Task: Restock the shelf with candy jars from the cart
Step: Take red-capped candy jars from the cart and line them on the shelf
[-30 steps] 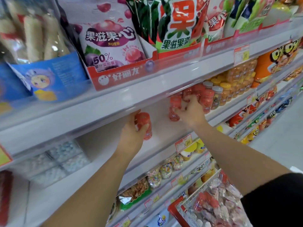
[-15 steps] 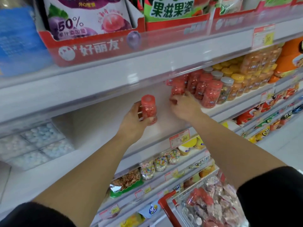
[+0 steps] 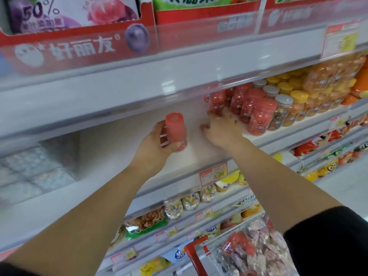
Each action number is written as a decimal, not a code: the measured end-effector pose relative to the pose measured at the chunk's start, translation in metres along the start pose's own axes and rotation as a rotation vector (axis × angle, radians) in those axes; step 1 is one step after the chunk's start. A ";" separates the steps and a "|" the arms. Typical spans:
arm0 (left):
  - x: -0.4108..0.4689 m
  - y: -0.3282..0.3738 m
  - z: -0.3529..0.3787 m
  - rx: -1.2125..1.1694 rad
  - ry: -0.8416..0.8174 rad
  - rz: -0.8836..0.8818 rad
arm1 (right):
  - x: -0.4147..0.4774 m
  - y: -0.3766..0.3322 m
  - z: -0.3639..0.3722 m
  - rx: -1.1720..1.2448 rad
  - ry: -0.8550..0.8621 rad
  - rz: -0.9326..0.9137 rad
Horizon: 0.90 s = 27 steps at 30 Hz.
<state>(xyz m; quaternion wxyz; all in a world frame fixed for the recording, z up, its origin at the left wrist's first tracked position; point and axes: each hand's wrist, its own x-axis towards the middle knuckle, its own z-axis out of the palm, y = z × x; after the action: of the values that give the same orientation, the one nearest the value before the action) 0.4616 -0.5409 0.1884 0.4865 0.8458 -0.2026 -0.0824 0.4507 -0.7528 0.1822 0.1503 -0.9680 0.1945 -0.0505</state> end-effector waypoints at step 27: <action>0.076 0.037 0.071 0.030 -0.150 0.064 | -0.080 0.083 -0.043 0.107 -0.118 -0.399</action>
<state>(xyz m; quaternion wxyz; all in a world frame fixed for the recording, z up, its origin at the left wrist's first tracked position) 0.4969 -0.6458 0.1886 0.4597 0.8376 -0.2664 -0.1269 0.3405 -0.8064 0.1937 0.1996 -0.9792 -0.0132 -0.0325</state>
